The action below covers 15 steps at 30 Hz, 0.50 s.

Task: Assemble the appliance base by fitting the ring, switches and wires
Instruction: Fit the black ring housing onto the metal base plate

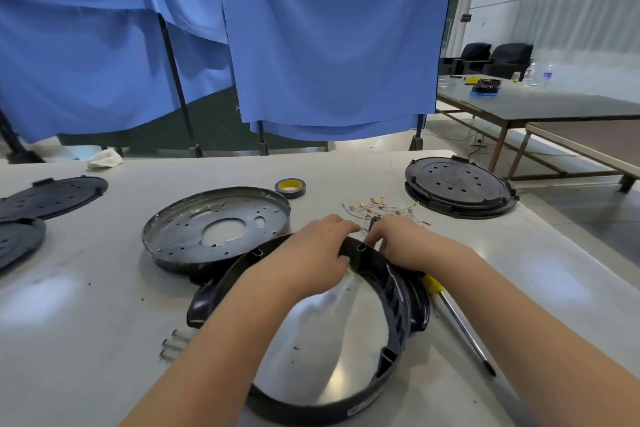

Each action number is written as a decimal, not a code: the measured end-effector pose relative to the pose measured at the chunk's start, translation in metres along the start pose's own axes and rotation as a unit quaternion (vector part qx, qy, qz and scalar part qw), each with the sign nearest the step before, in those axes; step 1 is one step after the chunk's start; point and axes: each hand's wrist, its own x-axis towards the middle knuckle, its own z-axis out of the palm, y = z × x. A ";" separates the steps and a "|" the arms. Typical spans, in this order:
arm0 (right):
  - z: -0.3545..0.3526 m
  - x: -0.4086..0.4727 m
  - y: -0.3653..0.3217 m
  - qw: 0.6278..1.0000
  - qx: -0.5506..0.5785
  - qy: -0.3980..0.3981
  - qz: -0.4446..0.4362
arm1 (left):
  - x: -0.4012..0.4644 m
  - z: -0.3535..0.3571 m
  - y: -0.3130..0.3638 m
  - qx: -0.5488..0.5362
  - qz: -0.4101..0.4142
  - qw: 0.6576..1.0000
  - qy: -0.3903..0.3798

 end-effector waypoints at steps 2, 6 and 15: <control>0.001 0.002 0.001 1.000 0.001 -0.007 -0.012 | 0.006 0.008 -0.003 0.011 0.015 0.999 -0.029; 0.000 0.004 0.001 0.999 0.004 -0.026 -0.028 | 0.006 0.017 -0.010 -0.011 0.031 0.999 -0.041; 0.001 0.008 -0.003 0.998 0.042 -0.010 -0.053 | 0.008 0.021 -0.015 -0.017 0.033 0.999 -0.030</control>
